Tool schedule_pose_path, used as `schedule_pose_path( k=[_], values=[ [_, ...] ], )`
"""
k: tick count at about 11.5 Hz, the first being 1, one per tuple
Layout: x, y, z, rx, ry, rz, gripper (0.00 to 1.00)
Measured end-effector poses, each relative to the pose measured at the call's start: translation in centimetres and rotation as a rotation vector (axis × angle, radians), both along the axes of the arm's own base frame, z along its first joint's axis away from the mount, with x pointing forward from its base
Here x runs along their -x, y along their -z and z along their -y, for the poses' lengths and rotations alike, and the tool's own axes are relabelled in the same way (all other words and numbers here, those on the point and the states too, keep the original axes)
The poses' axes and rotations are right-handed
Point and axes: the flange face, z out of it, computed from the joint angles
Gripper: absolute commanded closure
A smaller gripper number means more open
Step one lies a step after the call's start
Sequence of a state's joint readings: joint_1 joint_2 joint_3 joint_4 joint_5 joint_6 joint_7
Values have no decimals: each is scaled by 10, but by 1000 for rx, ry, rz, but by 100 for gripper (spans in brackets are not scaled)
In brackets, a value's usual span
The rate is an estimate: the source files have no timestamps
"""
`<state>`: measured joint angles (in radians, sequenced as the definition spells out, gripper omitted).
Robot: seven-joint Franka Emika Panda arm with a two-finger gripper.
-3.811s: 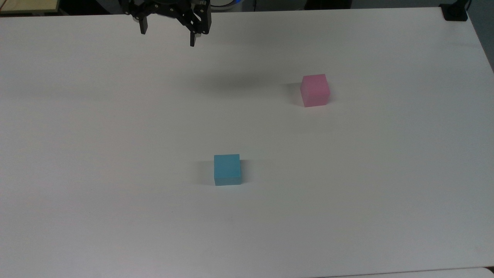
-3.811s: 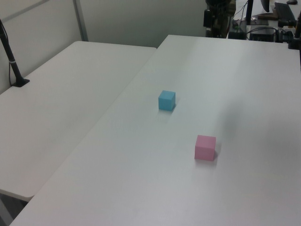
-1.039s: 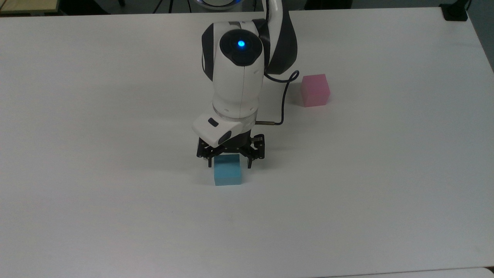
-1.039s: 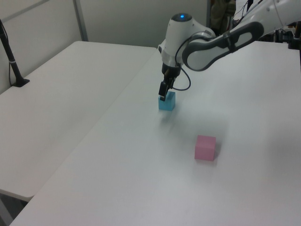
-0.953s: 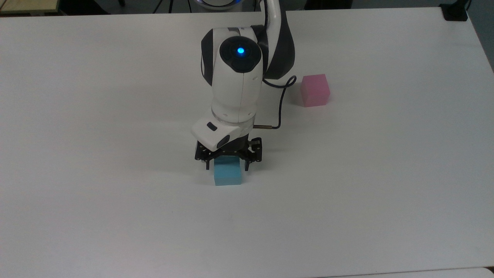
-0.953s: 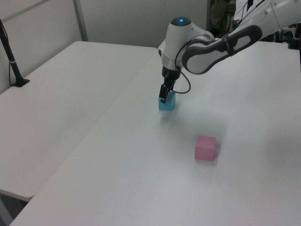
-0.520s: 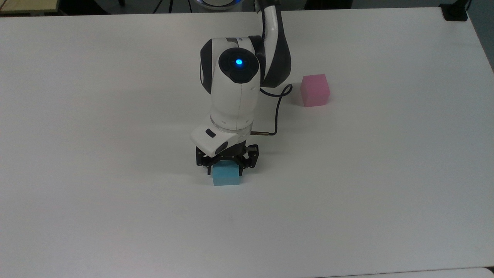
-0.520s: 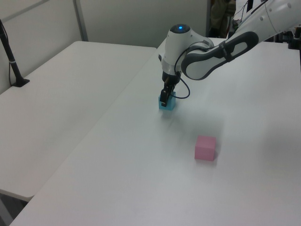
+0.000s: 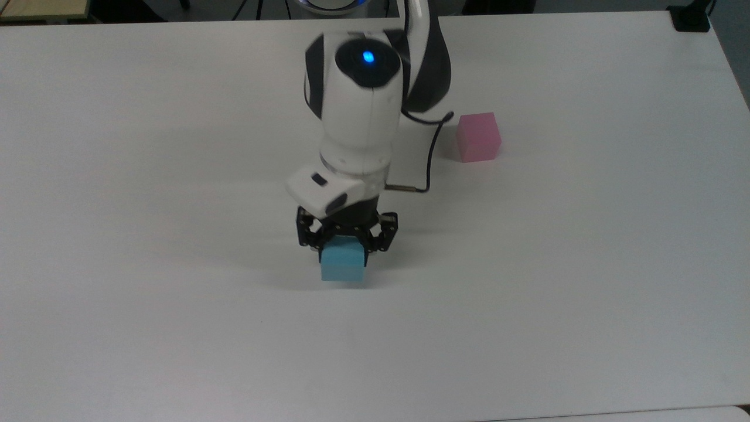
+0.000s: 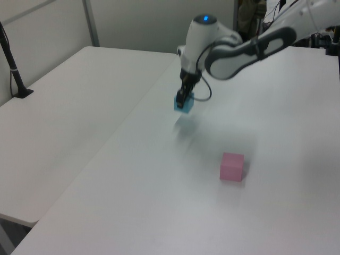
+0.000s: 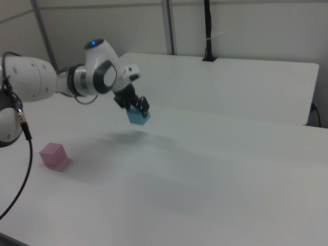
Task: Put blue cube on pink cube
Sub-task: 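Lift the light-blue cube and carry it toward the pink cube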
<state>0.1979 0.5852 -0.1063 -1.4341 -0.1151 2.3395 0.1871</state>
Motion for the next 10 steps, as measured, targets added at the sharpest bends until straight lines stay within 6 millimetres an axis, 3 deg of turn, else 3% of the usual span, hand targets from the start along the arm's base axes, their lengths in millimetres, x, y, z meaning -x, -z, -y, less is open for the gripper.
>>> schedule_pose_path(
  k=[2, 4, 7, 10],
  values=[
    [16, -82, 27, -9, 37, 89, 66],
    [41, -134, 51, -12, 73, 103, 66],
    [62, -150, 67, -18, 95, 93, 66],
    [88, -147, 54, -20, 80, 0, 65]
  ],
)
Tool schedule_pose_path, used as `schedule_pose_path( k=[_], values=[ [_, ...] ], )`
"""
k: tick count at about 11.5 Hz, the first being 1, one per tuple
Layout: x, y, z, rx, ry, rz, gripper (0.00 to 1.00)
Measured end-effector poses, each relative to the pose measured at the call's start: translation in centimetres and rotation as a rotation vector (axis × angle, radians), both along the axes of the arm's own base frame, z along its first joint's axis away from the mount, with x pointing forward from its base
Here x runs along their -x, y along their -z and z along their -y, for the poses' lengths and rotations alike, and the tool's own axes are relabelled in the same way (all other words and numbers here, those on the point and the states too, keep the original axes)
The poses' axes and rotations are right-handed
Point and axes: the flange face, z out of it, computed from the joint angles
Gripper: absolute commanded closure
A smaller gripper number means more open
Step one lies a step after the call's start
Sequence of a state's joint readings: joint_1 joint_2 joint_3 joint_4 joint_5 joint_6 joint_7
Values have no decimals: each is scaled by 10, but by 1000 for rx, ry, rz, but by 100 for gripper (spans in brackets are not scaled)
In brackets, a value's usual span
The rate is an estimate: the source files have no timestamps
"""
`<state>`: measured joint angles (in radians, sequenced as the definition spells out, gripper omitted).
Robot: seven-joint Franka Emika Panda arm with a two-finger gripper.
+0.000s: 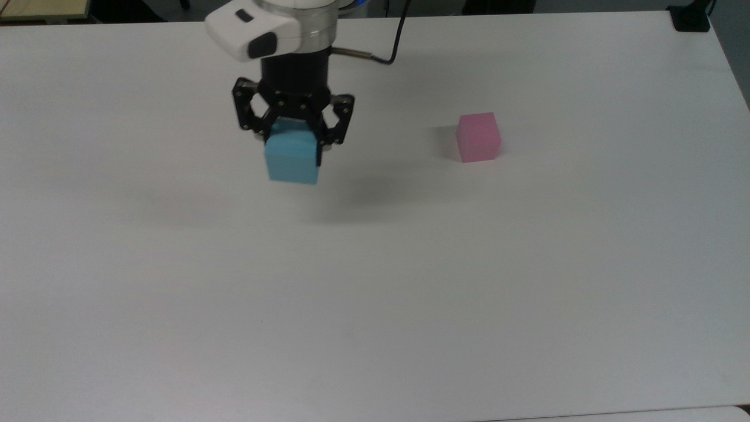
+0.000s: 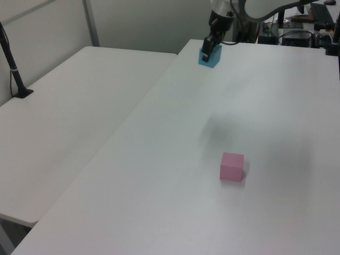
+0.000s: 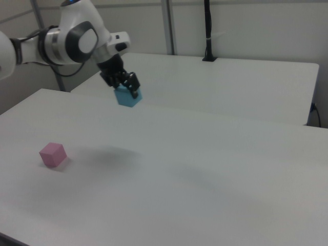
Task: Put blue cube on pink cube
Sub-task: 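Lift the light-blue cube and carry it toward the pink cube, then lower the light-blue cube onto the pink cube's top face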
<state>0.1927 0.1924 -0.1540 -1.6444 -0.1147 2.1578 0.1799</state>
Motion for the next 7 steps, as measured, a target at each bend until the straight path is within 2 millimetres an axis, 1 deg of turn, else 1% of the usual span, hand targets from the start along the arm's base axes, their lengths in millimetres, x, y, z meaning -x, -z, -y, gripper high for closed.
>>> schedule_pose_path(
  k=[1, 4, 5, 6, 7],
  values=[
    [11, -2, -16, -8, -22, -27, 65],
    [50, -12, -83, -59, -113, -118, 65],
    [60, -14, -102, -67, -137, -151, 65],
    [70, -11, -122, -74, -150, -179, 65],
    [78, -2, -143, -75, -161, -198, 65]
  ],
)
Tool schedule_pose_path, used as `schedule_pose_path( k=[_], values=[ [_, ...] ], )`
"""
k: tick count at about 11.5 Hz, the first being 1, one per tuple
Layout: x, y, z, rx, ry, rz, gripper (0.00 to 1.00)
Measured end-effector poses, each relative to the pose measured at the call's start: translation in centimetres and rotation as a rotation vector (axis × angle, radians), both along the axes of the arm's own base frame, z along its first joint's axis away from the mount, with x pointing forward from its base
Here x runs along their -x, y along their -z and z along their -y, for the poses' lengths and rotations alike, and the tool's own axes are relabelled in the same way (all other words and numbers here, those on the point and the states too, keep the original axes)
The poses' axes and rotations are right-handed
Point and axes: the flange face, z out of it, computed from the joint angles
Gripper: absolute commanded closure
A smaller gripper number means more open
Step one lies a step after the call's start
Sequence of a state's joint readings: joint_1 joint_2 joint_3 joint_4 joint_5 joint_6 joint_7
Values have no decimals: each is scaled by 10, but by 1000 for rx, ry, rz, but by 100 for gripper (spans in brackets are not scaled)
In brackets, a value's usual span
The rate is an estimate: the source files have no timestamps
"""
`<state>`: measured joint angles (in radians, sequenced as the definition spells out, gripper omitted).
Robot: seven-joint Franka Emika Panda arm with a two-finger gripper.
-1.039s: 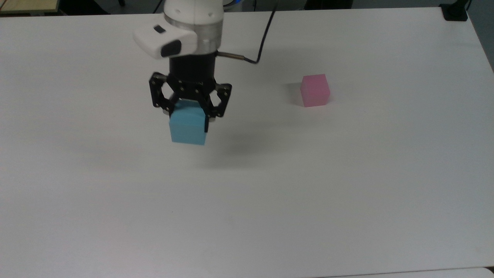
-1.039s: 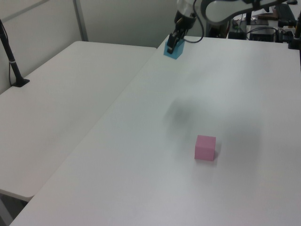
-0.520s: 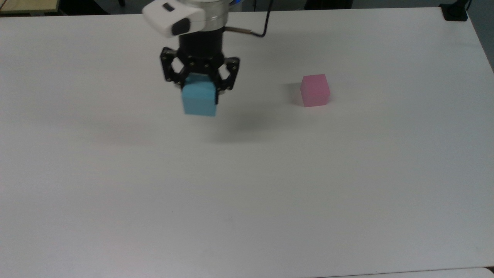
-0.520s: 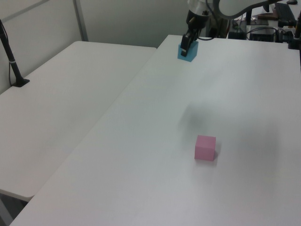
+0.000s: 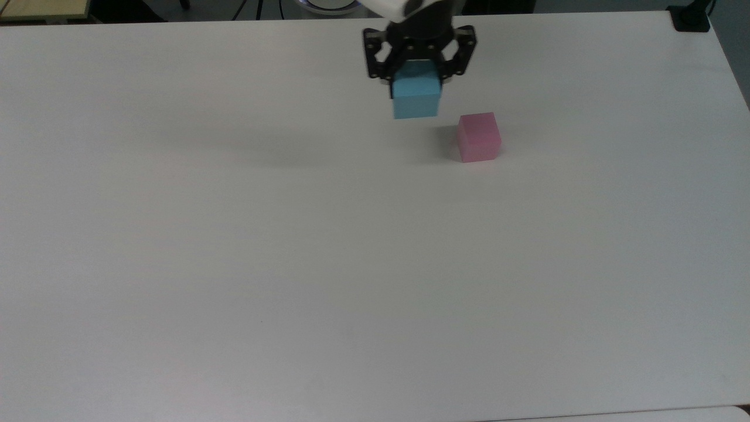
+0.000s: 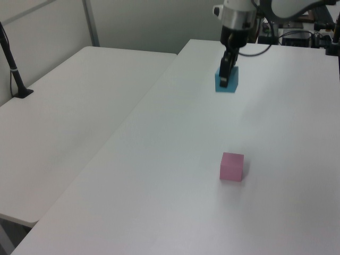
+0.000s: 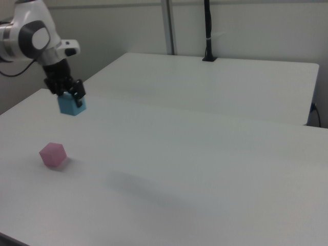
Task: Put blue cube on pink cube
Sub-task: 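Lower the light-blue cube onto the pink cube's top face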
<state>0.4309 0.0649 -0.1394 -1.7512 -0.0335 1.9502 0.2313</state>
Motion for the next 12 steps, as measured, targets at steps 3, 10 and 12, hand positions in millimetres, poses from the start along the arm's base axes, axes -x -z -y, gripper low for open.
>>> schedule_pose_path(
  k=[3, 10, 12],
  values=[
    [27, 33, -54, 10, -54, -57, 65],
    [63, 97, -99, 26, -72, -74, 65],
    [60, 110, -99, 41, -45, -39, 64]
  ],
)
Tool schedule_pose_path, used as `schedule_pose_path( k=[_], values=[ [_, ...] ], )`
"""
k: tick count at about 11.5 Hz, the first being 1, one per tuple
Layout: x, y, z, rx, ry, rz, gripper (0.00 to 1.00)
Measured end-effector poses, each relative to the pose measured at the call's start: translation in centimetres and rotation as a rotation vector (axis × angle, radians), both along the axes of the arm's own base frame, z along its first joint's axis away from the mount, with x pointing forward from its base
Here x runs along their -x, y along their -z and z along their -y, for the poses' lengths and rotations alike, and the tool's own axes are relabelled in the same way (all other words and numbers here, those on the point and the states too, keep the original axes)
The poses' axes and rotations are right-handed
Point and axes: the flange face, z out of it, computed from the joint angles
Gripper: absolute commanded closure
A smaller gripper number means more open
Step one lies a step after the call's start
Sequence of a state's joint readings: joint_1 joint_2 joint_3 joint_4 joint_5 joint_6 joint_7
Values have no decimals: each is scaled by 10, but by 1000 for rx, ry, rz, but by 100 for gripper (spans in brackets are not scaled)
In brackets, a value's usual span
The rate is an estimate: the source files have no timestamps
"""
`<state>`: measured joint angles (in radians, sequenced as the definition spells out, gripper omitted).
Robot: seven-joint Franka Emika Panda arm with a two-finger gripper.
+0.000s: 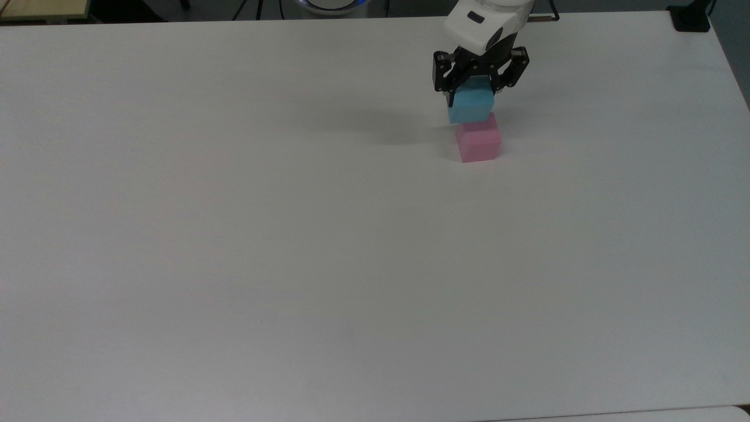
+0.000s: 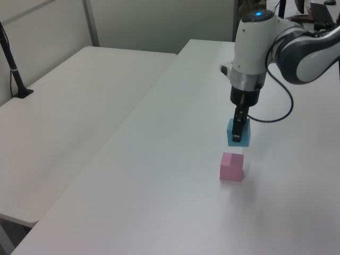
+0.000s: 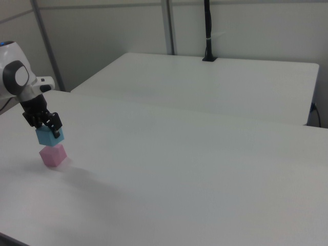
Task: Put blue cube on pink cube
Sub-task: 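Lower the light-blue cube onto the pink cube's top face, then open the gripper and raise it away from the stacked cubes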
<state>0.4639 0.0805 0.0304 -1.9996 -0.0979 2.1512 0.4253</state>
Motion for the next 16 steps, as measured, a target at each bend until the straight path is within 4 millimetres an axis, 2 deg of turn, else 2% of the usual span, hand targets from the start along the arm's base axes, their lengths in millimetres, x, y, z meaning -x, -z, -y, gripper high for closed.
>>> schedule_pose_path(
  k=[4, 5, 6, 7, 8, 9, 12, 16],
  values=[
    [0, 30, -23, 16, 20, 26, 64],
    [0, 36, -27, 18, 23, 22, 62],
    [0, 38, -29, 14, 33, 25, 56],
    [1, 38, -32, 6, 42, 34, 42],
    [2, 38, -35, 3, 45, 37, 17],
    [3, 40, -38, 4, 47, 34, 0],
    [3, 46, -39, 7, 56, 26, 0],
    [0, 39, -38, -1, 66, 38, 0]
  ],
)
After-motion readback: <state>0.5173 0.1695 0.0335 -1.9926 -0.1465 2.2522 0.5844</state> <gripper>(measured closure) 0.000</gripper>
